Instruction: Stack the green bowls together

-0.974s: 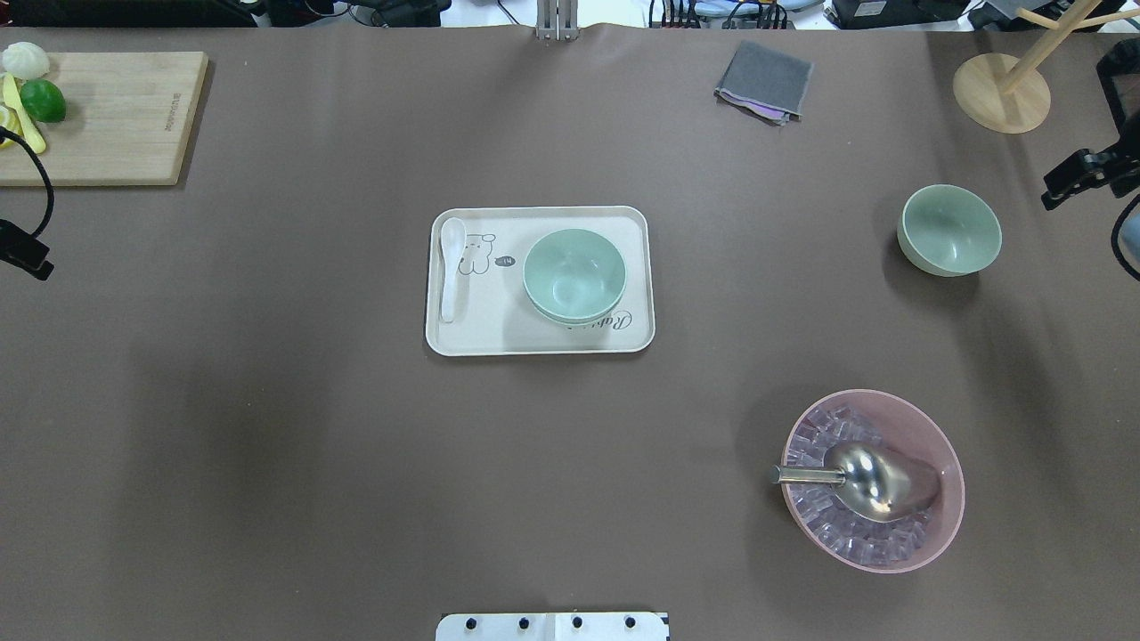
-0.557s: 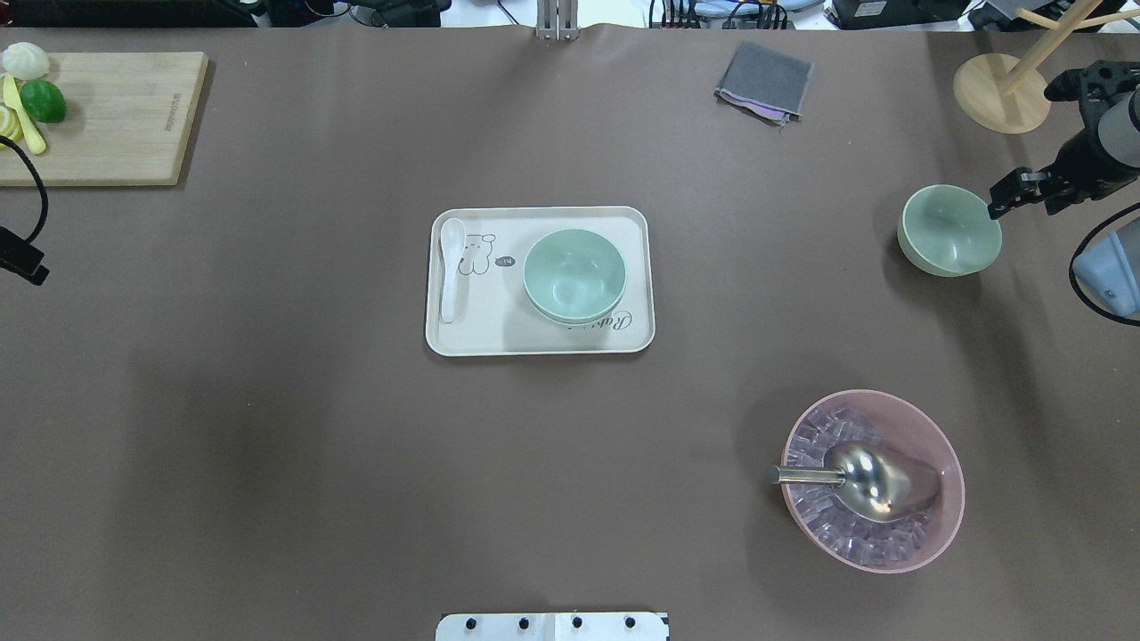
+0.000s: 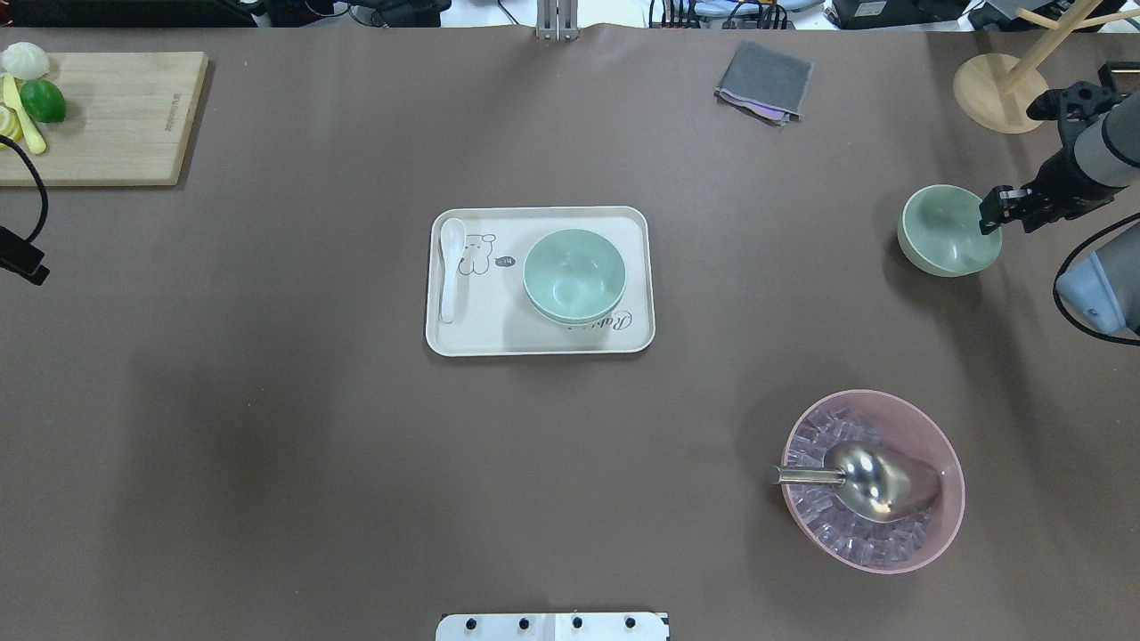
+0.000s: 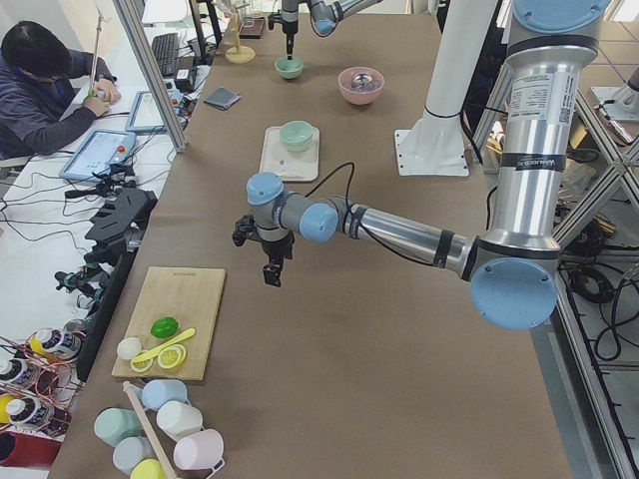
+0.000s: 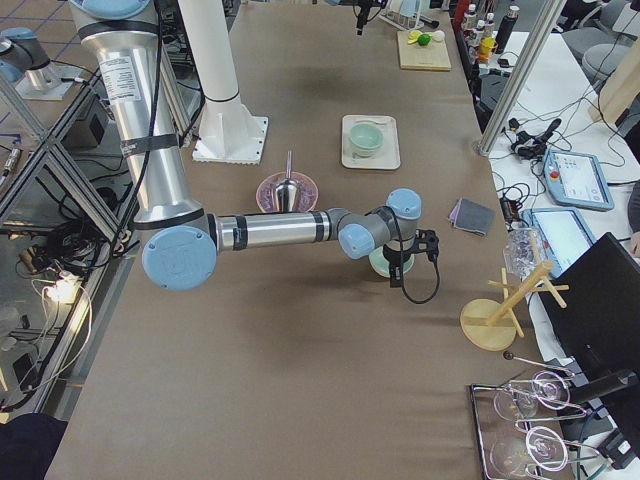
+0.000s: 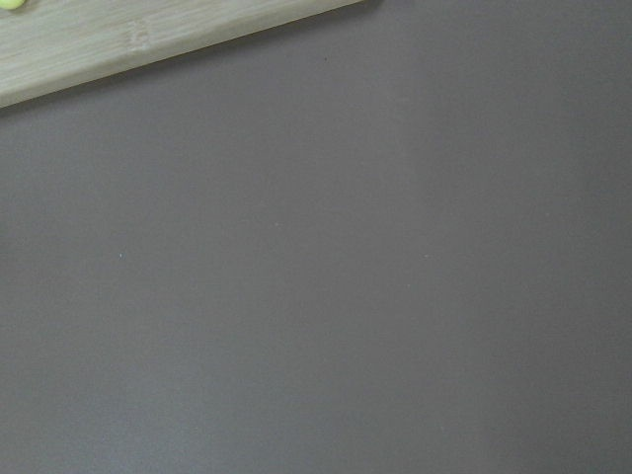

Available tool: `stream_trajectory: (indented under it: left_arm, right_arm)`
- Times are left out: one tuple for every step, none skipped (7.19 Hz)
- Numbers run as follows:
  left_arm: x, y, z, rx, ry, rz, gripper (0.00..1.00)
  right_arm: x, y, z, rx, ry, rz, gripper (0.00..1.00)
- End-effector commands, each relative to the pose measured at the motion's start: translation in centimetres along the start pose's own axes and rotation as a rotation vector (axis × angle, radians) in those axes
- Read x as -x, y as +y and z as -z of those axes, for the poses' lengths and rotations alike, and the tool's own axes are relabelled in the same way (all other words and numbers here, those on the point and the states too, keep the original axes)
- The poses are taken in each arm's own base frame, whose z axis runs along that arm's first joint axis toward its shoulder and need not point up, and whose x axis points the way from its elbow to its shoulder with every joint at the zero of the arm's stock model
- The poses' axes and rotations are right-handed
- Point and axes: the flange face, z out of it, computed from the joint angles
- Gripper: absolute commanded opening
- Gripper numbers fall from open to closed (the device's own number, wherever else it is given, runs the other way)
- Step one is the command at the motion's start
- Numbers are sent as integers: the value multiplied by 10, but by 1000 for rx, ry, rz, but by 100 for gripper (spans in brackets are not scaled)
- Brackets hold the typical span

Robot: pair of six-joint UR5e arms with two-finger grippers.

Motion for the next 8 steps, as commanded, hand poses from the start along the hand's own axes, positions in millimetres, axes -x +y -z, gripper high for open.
stream_trajectory:
  left_arm:
    - [1, 0, -1, 1, -2, 1, 99]
    - [1, 0, -1, 2, -2, 2, 99]
    - [0, 0, -2, 3, -2, 1, 99]
    - [0, 0, -1, 2, -2, 0, 99]
    - [0, 0, -1, 2, -2, 0, 99]
    - [0, 0, -1, 3, -2, 1, 99]
    - [0, 0, -1, 3, -2, 1, 99]
    - [0, 0, -1, 2, -2, 0, 99]
  right_arm:
    - [5, 0, -1, 1, -3, 5, 57]
    - [5, 0, -1, 0, -1, 0, 46]
    - [8, 0, 0, -2, -6, -30, 34]
    - [8, 0, 1, -2, -6, -37, 28]
    - [8, 0, 1, -3, -4, -35, 26]
    - [8, 0, -1, -1, -4, -35, 26]
    - [8, 0, -2, 1, -3, -34, 27]
    - [11, 0, -2, 2, -4, -31, 27]
